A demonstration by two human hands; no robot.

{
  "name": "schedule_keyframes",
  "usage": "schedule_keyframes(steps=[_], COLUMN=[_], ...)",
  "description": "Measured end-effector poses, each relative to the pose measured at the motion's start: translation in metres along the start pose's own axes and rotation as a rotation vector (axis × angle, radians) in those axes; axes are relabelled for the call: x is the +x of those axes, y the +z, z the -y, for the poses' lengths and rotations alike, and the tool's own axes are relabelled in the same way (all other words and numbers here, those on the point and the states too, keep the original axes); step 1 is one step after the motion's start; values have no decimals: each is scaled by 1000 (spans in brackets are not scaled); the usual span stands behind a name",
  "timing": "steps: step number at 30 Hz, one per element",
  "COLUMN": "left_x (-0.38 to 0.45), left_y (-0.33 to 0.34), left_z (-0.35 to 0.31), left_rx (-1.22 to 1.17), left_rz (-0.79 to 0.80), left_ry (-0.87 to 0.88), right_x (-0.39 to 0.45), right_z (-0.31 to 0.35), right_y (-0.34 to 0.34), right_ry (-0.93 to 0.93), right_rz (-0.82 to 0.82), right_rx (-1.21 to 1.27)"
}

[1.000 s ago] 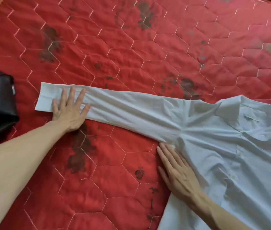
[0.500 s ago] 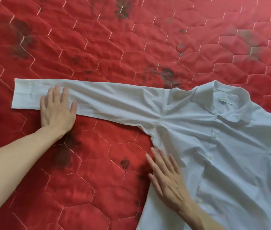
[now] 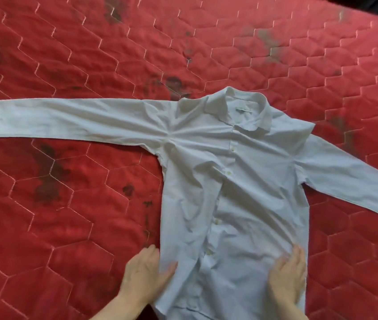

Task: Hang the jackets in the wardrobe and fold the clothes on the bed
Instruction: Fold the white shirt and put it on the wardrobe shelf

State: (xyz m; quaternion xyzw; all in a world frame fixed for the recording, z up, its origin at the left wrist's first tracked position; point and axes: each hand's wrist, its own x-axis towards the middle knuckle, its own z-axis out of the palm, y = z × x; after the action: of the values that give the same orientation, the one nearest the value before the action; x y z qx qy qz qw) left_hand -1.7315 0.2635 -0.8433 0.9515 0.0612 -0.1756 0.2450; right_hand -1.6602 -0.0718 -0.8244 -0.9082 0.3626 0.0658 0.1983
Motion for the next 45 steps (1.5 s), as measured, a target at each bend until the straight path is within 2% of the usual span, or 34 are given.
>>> schedule_keyframes(steps=[2,5,7,9,11,14,16,18,21,23,25,27,29,32,34,36,39,41,45], left_x=[-21,-30,-32,-32,-32,-35,-42,-55,-80,-90,-93,-98,-106,-126,-140,-149,-148,-139,-117], left_y=[9,2,-3,-6,-8,-14,-15,-15,-13,-6,2,6,6,-1,-6,-4,0,4,7], left_z=[-15,-29,-26,-23,-24,-29,-31,-33,-36,-29,-25,-27,-31,-39,-38,-31,-25,-26,-36], left_rx=[-119,-380,-518,-596,-604,-550,-537,-528,-420,-312,-307,-328,-326,-293,-266,-240,-207,-185,-210], left_rz=[24,17,29,53,27,-43,-40,28,192,220,173,70,-64,-240,-306,-297,-153,-100,-171], left_ry=[-117,-367,-444,-466,-477,-505,-498,-433,-206,-98,-82,-118,-180,-216,-204,-234,-312,-356,-439], right_x=[-6,-16,-25,-35,-44,-51,-52,-49,-40,-40,-43,-42,-38,-36,-36,-36,-35,-40,-45], right_z=[-17,-40,-55,-69,-86,-123,-135,-135,-132,-129,-127,-127,-134,-152,-159,-164,-168,-171,-168], right_y=[-11,-29,-40,-47,-48,-42,-41,-39,-35,-38,-43,-52,-64,-88,-100,-107,-108,-105,-97], right_ry=[-16,114,171,126,-145,-775,-945,-923,-854,-675,-483,-436,-518,-644,-732,-844,-677,-658,-418], right_rz=[-1,8,30,32,24,175,251,231,224,250,242,212,211,309,323,288,283,203,160], right_rx=[-8,-21,-13,-26,-89,-258,-316,-289,-226,-70,65,61,-36,-136,-174,-209,-187,-246,-103])
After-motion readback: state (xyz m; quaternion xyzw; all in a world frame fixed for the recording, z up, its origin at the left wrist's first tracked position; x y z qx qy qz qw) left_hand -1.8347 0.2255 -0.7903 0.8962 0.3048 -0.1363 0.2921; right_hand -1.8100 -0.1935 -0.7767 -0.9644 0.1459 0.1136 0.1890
